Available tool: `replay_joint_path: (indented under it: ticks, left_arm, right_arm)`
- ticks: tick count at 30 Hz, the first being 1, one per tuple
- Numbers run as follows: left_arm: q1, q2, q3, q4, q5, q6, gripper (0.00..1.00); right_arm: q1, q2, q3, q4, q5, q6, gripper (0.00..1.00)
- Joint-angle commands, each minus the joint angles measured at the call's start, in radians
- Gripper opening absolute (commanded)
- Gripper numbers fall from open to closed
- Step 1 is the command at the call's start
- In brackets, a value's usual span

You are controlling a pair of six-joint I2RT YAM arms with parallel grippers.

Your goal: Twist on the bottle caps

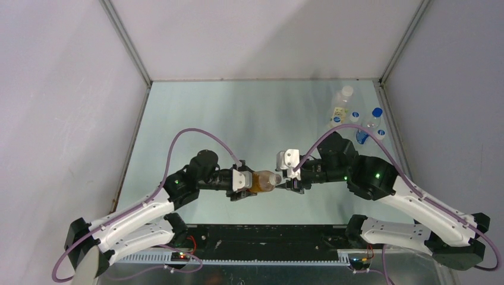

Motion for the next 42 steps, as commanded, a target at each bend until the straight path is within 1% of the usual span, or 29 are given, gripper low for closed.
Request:
replay_joint_path:
  ticks: [1, 2, 7, 8, 10, 13, 14, 15, 16, 17, 18, 19, 20, 22, 24, 25, 26, 27, 28, 29, 30, 31, 32, 33, 34, 37, 38, 39, 42]
  left_arm:
    - [0.004, -0.004, 0.046, 0.041, 0.031, 0.004, 0.06]
    - [0.004, -0.005, 0.047, 0.050, 0.030, 0.002, 0.06]
    - [-0.002, -0.015, 0.032, 0.110, -0.024, -0.018, 0.06]
    - [-0.006, -0.017, 0.027, 0.138, -0.038, -0.022, 0.06]
    - [-0.020, -0.025, 0.009, 0.196, -0.093, -0.036, 0.07]
    - [-0.067, -0.036, -0.035, 0.322, -0.296, -0.053, 0.08]
    - [-0.102, -0.036, -0.043, 0.344, -0.405, -0.049, 0.08]
    - [-0.120, -0.034, -0.061, 0.399, -0.464, -0.045, 0.07]
    - [-0.163, -0.032, -0.072, 0.430, -0.588, -0.025, 0.07]
    - [-0.185, -0.025, -0.093, 0.492, -0.647, -0.010, 0.07]
    - [-0.234, -0.019, -0.103, 0.524, -0.767, 0.029, 0.06]
    - [-0.259, -0.002, -0.119, 0.587, -0.822, 0.054, 0.06]
    - [-0.314, 0.010, -0.126, 0.617, -0.929, 0.121, 0.06]
    - [-0.378, 0.051, -0.146, 0.713, -1.052, 0.200, 0.07]
    - [-0.396, 0.082, -0.161, 0.764, -1.095, 0.201, 0.07]
    - [-0.397, 0.084, -0.164, 0.756, -1.101, 0.192, 0.07]
    - [-0.397, 0.082, -0.168, 0.751, -1.106, 0.179, 0.07]
    - [-0.396, 0.078, -0.176, 0.730, -1.101, 0.171, 0.08]
    - [-0.385, 0.063, -0.177, 0.712, -1.091, 0.143, 0.08]
    - [-0.360, 0.053, -0.178, 0.656, -1.038, 0.126, 0.08]
    - [-0.341, 0.027, -0.174, 0.587, -0.997, 0.079, 0.08]
    - [-0.300, 0.014, -0.171, 0.553, -0.915, 0.031, 0.07]
    - [-0.282, -0.010, -0.170, 0.497, -0.874, 0.016, 0.07]
    - [-0.238, -0.023, -0.168, 0.470, -0.774, -0.002, 0.08]
    - [-0.213, -0.043, -0.154, 0.405, -0.717, -0.011, 0.08]
    - [-0.103, -0.063, -0.109, 0.274, -0.435, -0.037, 0.08]
    - [-0.084, -0.061, -0.079, 0.216, -0.383, -0.042, 0.08]
    - [-0.047, -0.056, -0.062, 0.193, -0.273, -0.045, 0.08]
    - [0.001, -0.017, 0.012, 0.059, -0.101, -0.043, 0.07]
  right_arm:
    - [-0.002, 0.017, 0.011, 0.016, -0.031, -0.008, 0.46]
    - [-0.002, 0.025, 0.011, 0.016, -0.032, -0.003, 0.44]
    - [-0.002, 0.047, 0.011, 0.021, -0.007, 0.054, 0.15]
    - [-0.001, 0.050, 0.011, 0.028, 0.016, 0.095, 0.08]
    - [0.000, 0.063, 0.011, 0.049, 0.071, 0.190, 0.00]
    - [0.003, 0.083, 0.011, 0.092, 0.214, 0.408, 0.00]
    - [0.005, 0.089, 0.011, 0.110, 0.360, 0.593, 0.00]
    - [0.004, 0.100, 0.013, 0.107, 0.430, 0.788, 0.00]
    - [-0.002, 0.105, 0.014, 0.087, 0.533, 0.874, 0.00]
    - [-0.006, 0.118, 0.014, 0.073, 0.604, 1.049, 0.00]
    - [-0.016, 0.124, 0.014, 0.042, 0.628, 1.130, 0.00]
    - [-0.020, 0.139, 0.013, 0.027, 0.655, 1.278, 0.00]
    - [-0.023, 0.147, 0.012, 0.011, 0.659, 1.331, 0.00]
    - [-0.020, 0.168, 0.011, 0.013, 0.658, 1.436, 0.00]
    - [-0.016, 0.163, 0.011, 0.026, 0.682, 1.465, 0.00]
    - [-0.015, 0.156, 0.011, 0.030, 0.708, 1.458, 0.00]
    - [-0.016, 0.138, 0.010, 0.049, 0.719, 1.439, 0.07]
    - [-0.017, 0.127, 0.007, 0.082, 0.728, 1.364, 0.21]
    - [-0.016, 0.100, 0.004, 0.101, 0.732, 1.318, 0.29]
    - [-0.019, 0.085, -0.006, 0.140, 0.731, 1.207, 0.46]
    - [-0.022, 0.052, -0.020, 0.157, 0.723, 1.150, 0.53]
    - [-0.030, 0.036, -0.026, 0.197, 0.685, 1.012, 0.63]
    - [-0.034, -0.001, -0.045, 0.215, 0.657, 0.855, 0.67]
    - [-0.038, -0.035, -0.055, 0.249, 0.584, 0.776, 0.72]
    - [-0.039, -0.050, -0.077, 0.265, 0.523, 0.649, 0.73]
    - [-0.040, -0.093, -0.090, 0.265, 0.400, 0.424, 0.76]
    - [-0.039, -0.097, -0.090, 0.250, 0.319, 0.305, 0.76]
    - [-0.038, -0.104, -0.090, 0.219, 0.281, 0.249, 0.76]
    - [-0.037, -0.110, -0.091, 0.172, 0.128, 0.060, 0.76]
